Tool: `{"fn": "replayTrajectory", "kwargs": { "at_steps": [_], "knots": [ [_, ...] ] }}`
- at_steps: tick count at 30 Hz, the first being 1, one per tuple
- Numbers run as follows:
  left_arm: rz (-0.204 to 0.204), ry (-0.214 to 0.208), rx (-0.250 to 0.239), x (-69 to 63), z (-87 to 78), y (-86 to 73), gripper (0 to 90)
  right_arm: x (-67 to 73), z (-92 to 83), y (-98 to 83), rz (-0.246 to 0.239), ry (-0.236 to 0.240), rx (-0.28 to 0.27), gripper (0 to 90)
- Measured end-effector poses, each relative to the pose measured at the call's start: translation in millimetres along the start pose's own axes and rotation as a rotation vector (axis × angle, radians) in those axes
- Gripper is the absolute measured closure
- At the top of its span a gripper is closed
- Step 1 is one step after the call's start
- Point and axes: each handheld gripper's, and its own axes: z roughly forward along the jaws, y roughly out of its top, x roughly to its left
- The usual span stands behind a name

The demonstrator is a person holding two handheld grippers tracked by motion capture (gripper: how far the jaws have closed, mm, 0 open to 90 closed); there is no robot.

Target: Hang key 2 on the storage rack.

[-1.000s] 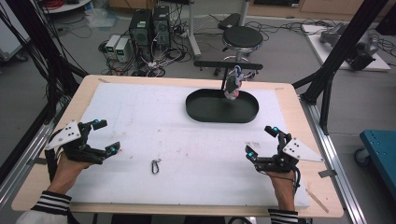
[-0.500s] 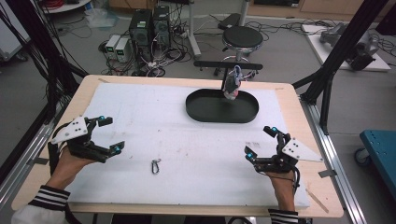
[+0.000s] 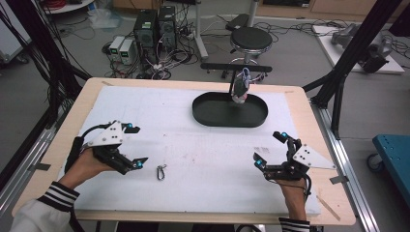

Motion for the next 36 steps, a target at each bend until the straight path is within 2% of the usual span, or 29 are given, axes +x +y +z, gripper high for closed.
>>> {"fn": "replayTrajectory", "kwargs": {
  "at_steps": [4, 8, 11, 21, 28, 31, 33, 36],
  "knots": [
    [0.012, -0.024, 0.055, -2.4, 10.8, 6.4, 1.7, -0.1, 0.4, 0.1, -0.009, 0.006, -0.006, 0.7],
    [0.019, -0.03, 0.103, -5.1, 21.5, 9.3, 1.7, 1.2, 0.4, 0.1, -0.003, 0.007, 0.0, 0.7],
    [0.012, -0.039, 0.144, -6.7, 29.5, 8.1, 1.7, 1.1, 1.0, 0.1, -0.009, 0.01, -0.003, 0.7],
    [0.025, -0.072, 0.264, -9.7, 50.5, 0.8, 1.7, 2.1, 1.3, 0.2, -0.008, 0.017, -0.003, 0.7],
    [0.043, -0.108, 0.318, -13.6, 61.9, -3.9, 3.4, 3.0, 1.4, 0.3, -0.009, 0.018, -0.003, 0.8],
    [0.034, -0.11, 0.311, -15.2, 64.5, -6.0, 6.0, 2.7, 0.8, 0.5, -0.009, 0.021, -0.002, 0.7],
    [0.03, -0.115, 0.318, -15.7, 66.0, -8.2, 10.9, 2.1, 0.8, 0.6, -0.014, 0.018, -0.007, 0.7],
    [0.017, -0.114, 0.34, -16.1, 68.8, -12.3, 13.7, 2.3, 0.6, 0.6, -0.014, 0.018, -0.005, 0.7]
  ]
}}
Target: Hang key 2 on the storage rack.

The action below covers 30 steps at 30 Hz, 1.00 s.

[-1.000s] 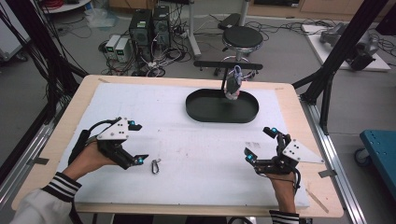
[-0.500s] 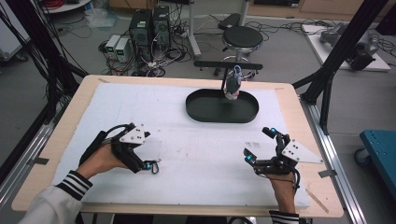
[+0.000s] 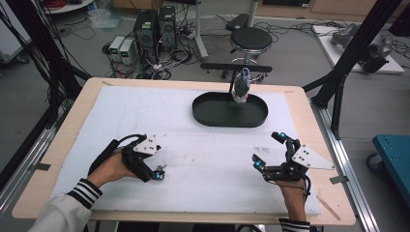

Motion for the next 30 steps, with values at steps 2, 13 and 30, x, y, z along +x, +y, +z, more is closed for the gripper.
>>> {"fn": "replayTrajectory", "kwargs": {
  "at_steps": [2, 13, 30],
  "knots": [
    [0.002, 0.0, 0.016, 0.0, 0.4, -0.2, 17.6, 0.5, -0.2, 0.0, 0.005, 0.001, 0.004, 0.8],
    [-0.002, -0.018, 0.032, -2.6, 0.9, -1.8, 47.7, 0.2, 0.4, -0.4, 0.005, 0.001, 0.007, 0.7],
    [-0.007, -0.017, 0.066, -2.7, 2.6, -2.3, 70.6, -0.2, 1.0, -0.7, 0.004, 0.0, 0.007, 0.7]
  ]
}}
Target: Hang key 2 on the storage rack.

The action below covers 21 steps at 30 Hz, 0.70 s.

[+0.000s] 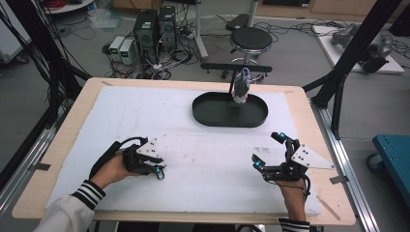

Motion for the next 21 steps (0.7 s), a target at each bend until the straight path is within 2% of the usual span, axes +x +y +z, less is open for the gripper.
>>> {"fn": "replayTrajectory", "kwargs": {
  "at_steps": [12, 16, 18, 21],
  "knots": [
    [0.002, -0.008, 0.007, -0.6, 4.1, 0.1, 73.8, -0.1, 1.0, -0.6, -0.002, 0.003, 0.003, 0.7],
    [0.011, -0.003, 0.009, -0.6, 4.0, 0.8, 79.9, 0.2, 0.7, -0.9, 0.007, 0.003, 0.007, 0.7],
    [0.02, -0.004, 0.012, -1.1, 3.9, 0.7, 85.8, -0.1, 0.8, -1.0, 0.005, 0.0, 0.007, 0.7],
    [0.026, -0.006, 0.016, -1.4, 4.0, 1.0, 87.6, 0.2, 1.1, -1.3, 0.007, 0.006, 0.01, 0.7]
  ]
}}
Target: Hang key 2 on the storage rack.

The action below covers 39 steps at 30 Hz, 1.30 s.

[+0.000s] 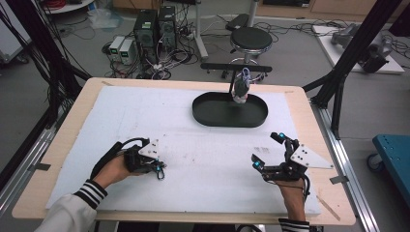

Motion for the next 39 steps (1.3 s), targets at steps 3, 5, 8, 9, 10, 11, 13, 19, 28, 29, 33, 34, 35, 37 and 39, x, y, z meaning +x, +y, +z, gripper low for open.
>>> {"fn": "replayTrajectory", "kwargs": {
  "at_steps": [3, 5, 8, 9, 10, 11, 13, 19, 28, 29, 33, 34, 35, 37, 39],
  "knots": [
    [-0.002, 0.003, -0.004, -0.3, 0.2, -0.2, 87.8, 0.0, 0.5, -0.2, 0.0, 0.0, 0.0, 0.8],
    [-0.004, 0.003, -0.003, -0.3, -0.2, -0.3, 87.9, 0.8, 0.7, -0.3, 0.004, 0.002, 0.004, 0.7],
    [-0.008, 0.006, -0.016, -0.3, -0.9, -0.4, 87.9, 0.5, 1.1, -0.3, -0.003, 0.005, 0.002, 0.7],
    [-0.012, 0.0, -0.026, -0.3, -1.6, -0.2, 88.0, 0.6, 1.2, -0.3, -0.003, 0.006, 0.002, 0.8],
    [-0.012, -0.006, -0.031, 0.4, -3.3, 0.2, 88.0, 0.7, 1.2, -0.3, -0.003, 0.006, 0.002, 0.7],
    [-0.015, -0.008, -0.041, 0.4, -4.0, 0.3, 88.0, 0.7, 1.2, -0.3, -0.003, 0.007, 0.002, 0.7],
    [-0.022, -0.014, -0.066, 0.8, -6.2, 0.5, 88.0, 0.7, 1.6, -0.4, -0.003, 0.007, 0.002, 0.7],
    [-0.044, -0.032, -0.14, 0.3, -13.3, 2.2, 88.0, 3.5, 3.6, -0.5, 0.0, 0.013, 0.001, 0.7],
    [-0.094, -0.046, -0.269, 1.6, -26.2, 2.7, 87.9, 6.0, 5.1, 10.6, 0.003, 0.08, 0.001, 0.8],
    [-0.102, -0.046, -0.287, 1.5, -27.7, 2.6, 87.9, 7.3, 6.1, 13.0, 0.001, 0.092, 0.0, 0.7],
    [-0.106, -0.044, -0.349, 1.5, -33.9, 2.6, 87.9, 13.8, 11.8, 20.8, -0.022, 0.13, 0.01, 0.7],
    [-0.103, -0.049, -0.36, 1.6, -35.6, 2.4, 87.9, 14.8, 13.8, 22.4, -0.03, 0.139, 0.016, 0.7],
    [-0.106, -0.046, -0.375, 1.1, -37.2, 2.4, 87.9, 15.9, 15.8, 24.0, -0.038, 0.146, 0.022, 0.7],
    [-0.105, -0.05, -0.409, 0.6, -40.5, 2.7, 87.9, 17.0, 19.6, 27.6, -0.046, 0.157, 0.037, 0.7],
    [-0.107, -0.052, -0.454, 0.0, -43.8, 3.1, 87.9, 17.9, 23.4, 31.4, -0.042, 0.176, 0.047, 0.8]
  ]
}}
